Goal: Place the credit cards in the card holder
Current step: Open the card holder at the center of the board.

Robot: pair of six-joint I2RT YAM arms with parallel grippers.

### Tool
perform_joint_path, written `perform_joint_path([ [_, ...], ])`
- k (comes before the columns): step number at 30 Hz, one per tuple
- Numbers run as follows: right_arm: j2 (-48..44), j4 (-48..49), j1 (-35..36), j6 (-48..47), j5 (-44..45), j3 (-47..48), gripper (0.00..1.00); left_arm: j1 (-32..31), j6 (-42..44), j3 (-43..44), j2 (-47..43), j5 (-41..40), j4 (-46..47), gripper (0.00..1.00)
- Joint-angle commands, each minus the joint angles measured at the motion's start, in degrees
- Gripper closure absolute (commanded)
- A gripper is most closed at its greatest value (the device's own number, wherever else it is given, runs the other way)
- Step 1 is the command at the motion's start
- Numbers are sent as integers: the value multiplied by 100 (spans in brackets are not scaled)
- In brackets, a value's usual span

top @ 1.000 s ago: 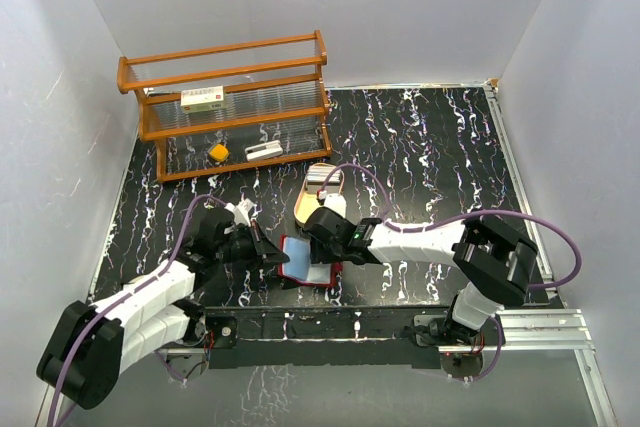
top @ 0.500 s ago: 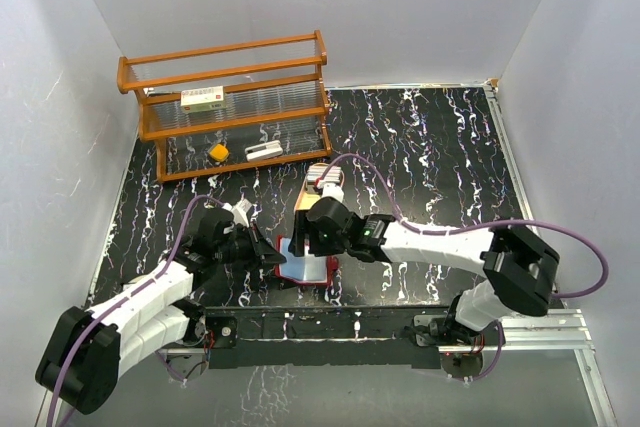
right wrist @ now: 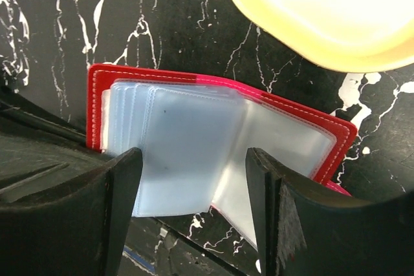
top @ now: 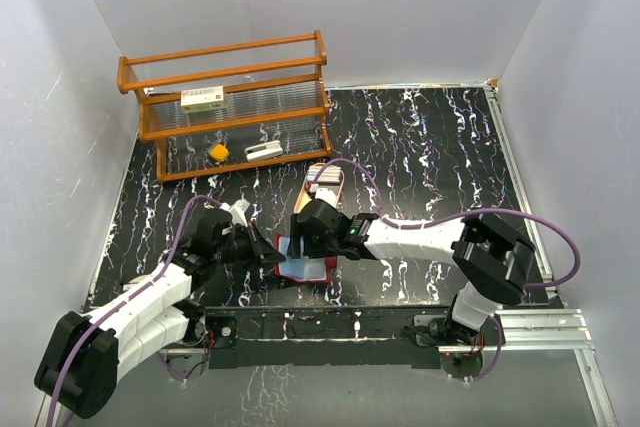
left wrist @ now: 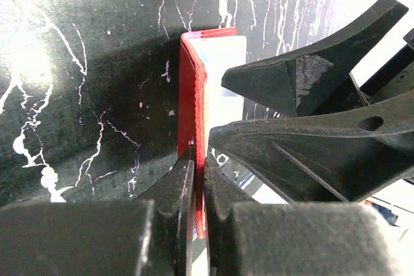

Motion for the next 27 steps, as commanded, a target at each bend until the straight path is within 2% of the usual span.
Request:
perform_joint_path([
  [1, 187, 262, -11, -19, 150, 224, 38, -9, -95, 11, 3, 176, 191, 100],
  [12, 389, -347, -11, -146, 647, 283, 41, -11, -83, 39, 6, 211, 246, 100],
  [27, -276, -2042, -37, -218, 1771, 306, 43, -11, 165, 346, -7, -89, -490, 100],
])
